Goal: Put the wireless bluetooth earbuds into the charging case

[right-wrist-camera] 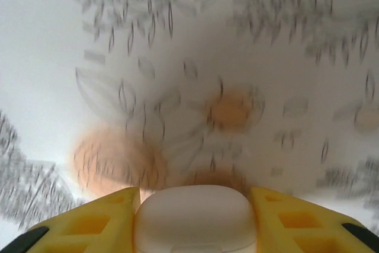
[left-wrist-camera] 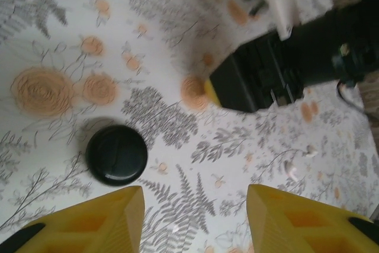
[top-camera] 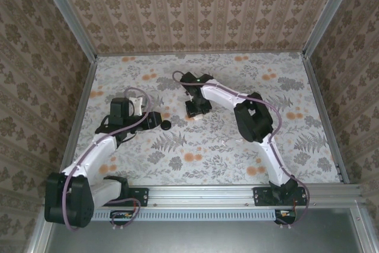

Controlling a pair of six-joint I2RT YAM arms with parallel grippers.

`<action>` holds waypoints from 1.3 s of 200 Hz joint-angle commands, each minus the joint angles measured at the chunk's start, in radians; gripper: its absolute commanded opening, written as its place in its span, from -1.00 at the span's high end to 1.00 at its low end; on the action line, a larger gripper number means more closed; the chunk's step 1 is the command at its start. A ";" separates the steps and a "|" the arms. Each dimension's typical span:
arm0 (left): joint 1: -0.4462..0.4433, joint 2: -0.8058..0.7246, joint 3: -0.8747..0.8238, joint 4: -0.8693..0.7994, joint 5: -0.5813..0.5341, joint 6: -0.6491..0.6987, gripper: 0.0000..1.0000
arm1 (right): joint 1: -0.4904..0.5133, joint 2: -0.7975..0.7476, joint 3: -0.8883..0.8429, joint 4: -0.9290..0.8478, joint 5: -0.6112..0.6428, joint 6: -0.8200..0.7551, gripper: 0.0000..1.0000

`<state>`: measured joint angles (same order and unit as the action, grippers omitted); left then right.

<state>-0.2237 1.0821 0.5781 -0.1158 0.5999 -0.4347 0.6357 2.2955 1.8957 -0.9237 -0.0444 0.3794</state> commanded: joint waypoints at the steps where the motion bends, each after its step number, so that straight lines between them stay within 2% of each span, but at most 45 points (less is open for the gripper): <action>1: -0.044 -0.055 -0.021 0.129 0.067 -0.023 0.00 | -0.008 -0.176 -0.124 0.192 -0.118 0.153 0.37; 16: -0.102 -0.088 -0.017 0.159 0.049 0.014 -0.01 | -0.008 -0.260 -0.202 0.269 -0.131 0.203 0.39; 29: -0.149 -0.118 -0.019 0.200 -0.015 0.044 -0.02 | -0.008 -0.333 -0.255 0.316 -0.135 0.240 0.39; 67: -0.292 -0.189 -0.083 0.475 -0.149 0.043 -0.02 | -0.008 -0.546 -0.429 0.486 -0.159 0.358 0.40; 112: -0.410 -0.116 -0.034 0.610 -0.206 0.089 -0.06 | -0.005 -0.745 -0.577 0.617 -0.163 0.476 0.39; 154: -0.476 0.018 0.022 0.728 -0.190 0.100 -0.06 | 0.002 -0.851 -0.646 0.670 -0.158 0.539 0.39; 182: -0.505 0.081 0.052 0.792 -0.217 0.100 -0.02 | 0.005 -0.896 -0.682 0.699 -0.147 0.570 0.38; 220: -0.511 0.143 0.072 0.849 -0.283 0.068 0.08 | 0.011 -0.943 -0.714 0.718 -0.152 0.600 0.38; 260: -0.511 0.184 0.084 0.886 -0.290 0.046 0.17 | 0.016 -0.957 -0.729 0.727 -0.153 0.617 0.38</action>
<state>-0.7334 1.2469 0.6289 0.7055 0.3389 -0.3668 0.6407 1.3724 1.1843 -0.2256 -0.1921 0.9699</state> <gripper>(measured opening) 0.421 0.432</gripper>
